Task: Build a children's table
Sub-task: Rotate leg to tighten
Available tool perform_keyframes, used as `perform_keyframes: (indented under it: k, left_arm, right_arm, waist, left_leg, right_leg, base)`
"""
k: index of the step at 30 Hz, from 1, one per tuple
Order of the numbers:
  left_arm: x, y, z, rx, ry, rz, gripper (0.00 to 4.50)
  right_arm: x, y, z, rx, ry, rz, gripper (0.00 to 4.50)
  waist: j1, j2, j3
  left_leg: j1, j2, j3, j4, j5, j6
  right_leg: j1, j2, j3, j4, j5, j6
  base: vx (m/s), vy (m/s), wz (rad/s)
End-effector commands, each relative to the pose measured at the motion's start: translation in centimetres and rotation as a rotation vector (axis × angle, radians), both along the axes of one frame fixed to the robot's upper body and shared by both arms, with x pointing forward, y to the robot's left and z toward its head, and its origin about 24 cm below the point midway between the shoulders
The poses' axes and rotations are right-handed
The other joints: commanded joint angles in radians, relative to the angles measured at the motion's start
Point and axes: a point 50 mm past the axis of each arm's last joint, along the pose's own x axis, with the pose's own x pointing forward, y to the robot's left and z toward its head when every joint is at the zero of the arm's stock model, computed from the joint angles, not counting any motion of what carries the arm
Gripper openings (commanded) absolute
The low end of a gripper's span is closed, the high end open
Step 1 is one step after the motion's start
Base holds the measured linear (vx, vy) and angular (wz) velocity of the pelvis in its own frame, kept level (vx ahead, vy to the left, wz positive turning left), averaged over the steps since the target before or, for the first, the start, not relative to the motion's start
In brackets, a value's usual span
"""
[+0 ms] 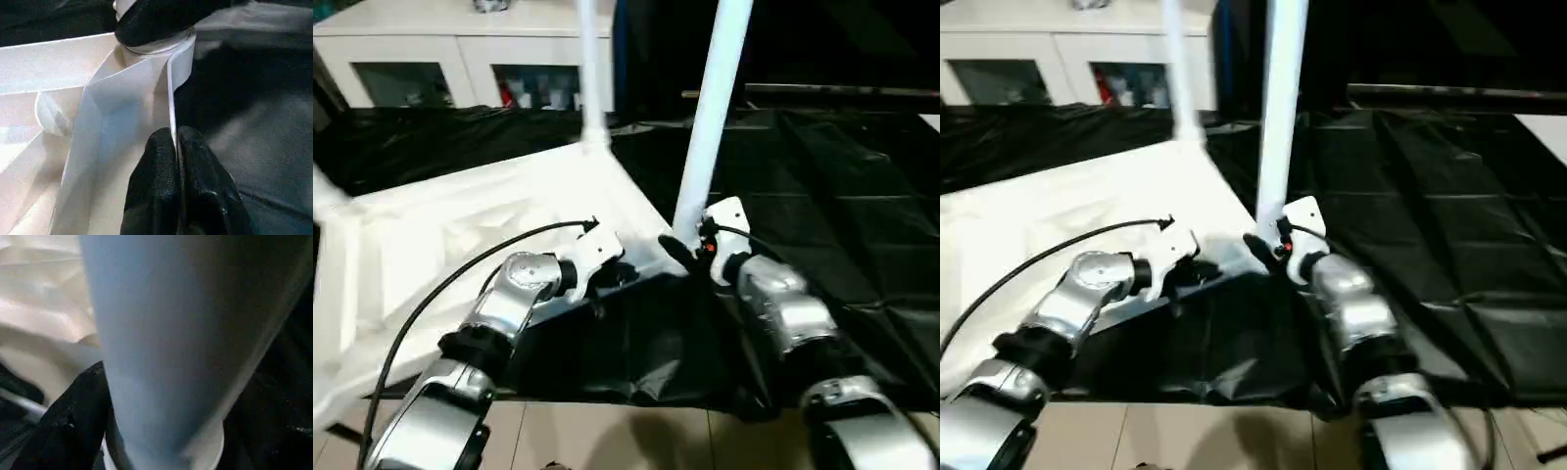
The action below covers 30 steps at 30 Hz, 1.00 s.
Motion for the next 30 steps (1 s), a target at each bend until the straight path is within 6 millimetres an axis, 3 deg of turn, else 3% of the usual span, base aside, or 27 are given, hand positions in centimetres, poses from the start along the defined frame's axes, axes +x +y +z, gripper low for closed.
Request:
perform_keyframes:
  k: [1, 3, 5, 6, 9, 19, 25, 28, 30]
  left_arm:
    - [-1.0, -0.2, -0.8, -0.004, 0.043, -0.081, 0.00]
    - [-1.2, 0.0, -0.7, -0.003, 0.047, -0.096, 0.00]
    - [-1.2, 0.1, -0.7, 0.001, 0.046, -0.100, 0.00]
    - [-1.2, 0.2, -0.6, 0.005, 0.045, -0.101, 0.00]
    - [-1.1, 0.3, -0.5, 0.004, 0.038, -0.090, 0.00]
    - [-1.3, 0.7, -0.6, 0.007, 0.044, -0.081, 0.00]
    - [-1.3, 0.8, -0.7, 0.013, 0.046, -0.070, 0.00]
    - [-0.8, 0.6, -0.9, 0.010, 0.046, -0.008, 0.00]
    - [-0.2, 0.3, -0.9, 0.002, 0.042, 0.064, 0.00]
  right_arm:
    - [-0.3, -0.7, 0.7, -0.004, -0.016, 0.069, 3.62]
    - [-0.4, -1.0, 1.0, 0.009, -0.004, 0.110, 3.62]
    - [-0.6, -1.0, 1.1, 0.012, 0.010, 0.150, 3.62]
    - [-0.7, -1.0, 1.0, 0.010, 0.018, 0.173, 3.62]
    - [-0.8, -0.9, 0.6, 0.009, 0.044, 0.201, 3.47]
    - [-1.1, -0.5, -0.2, -0.013, 0.086, 0.234, 2.70]
    - [-1.1, -0.7, -0.7, -0.010, 0.101, 0.200, 2.55]
    - [-1.2, -0.9, -1.5, 0.015, 0.118, 0.121, 2.54]
    - [-0.9, -1.0, -2.0, 0.042, 0.117, -0.010, 2.54]
  waist:
    - [-0.001, -0.001, -0.071]
    - [0.000, -0.003, -0.068]
    - [0.001, -0.014, -0.068]
    - [0.002, -0.010, -0.067]
    - [0.003, -0.020, -0.067]
    - [0.003, -0.021, -0.068]
    - [0.001, -0.013, -0.068]
    - [-0.002, -0.010, -0.066]
    - [-0.006, -0.009, -0.062]
  left_leg:
    - [0.020, 0.020, -0.006, -0.057, -0.239, 0.042]
    - [0.022, 0.021, -0.006, -0.059, -0.259, 0.039]
    - [0.022, 0.021, -0.006, -0.060, -0.269, 0.036]
    - [0.021, 0.022, -0.007, -0.060, -0.268, 0.035]
    - [0.019, 0.021, -0.007, -0.060, -0.252, 0.038]
    - [0.019, 0.021, -0.006, -0.058, -0.227, 0.045]
    - [0.020, 0.020, -0.007, -0.059, -0.241, 0.034]
    - [0.021, 0.020, -0.007, -0.060, -0.252, 0.029]
    - [0.025, 0.019, -0.009, -0.064, -0.294, 0.011]
  right_leg:
    - [0.052, -0.035, 0.023, -0.054, -0.106, -0.250]
    - [0.051, -0.036, 0.024, -0.057, -0.139, -0.247]
    - [0.052, -0.038, 0.023, -0.060, -0.173, -0.243]
    - [0.051, -0.040, 0.024, -0.059, -0.186, -0.240]
    - [0.051, -0.041, 0.024, -0.060, -0.206, -0.230]
    - [0.048, -0.040, 0.024, -0.058, -0.199, -0.228]
    - [0.048, -0.039, 0.024, -0.059, -0.202, -0.227]
    - [0.047, -0.038, 0.025, -0.061, -0.202, -0.229]
    - [0.042, -0.040, 0.026, -0.068, -0.269, -0.218]
  base:
    - [0.000, 0.000, 0.00]
    - [0.000, 0.000, 0.00]
    - [0.000, 0.000, 0.00]
    - [0.000, 0.000, 0.00]
    - [0.000, 0.000, 0.00]
    - [0.000, 0.000, 0.00]
    - [0.000, 0.000, 0.00]
    - [0.000, 0.000, 0.00]
    - [0.000, 0.000, 0.00]
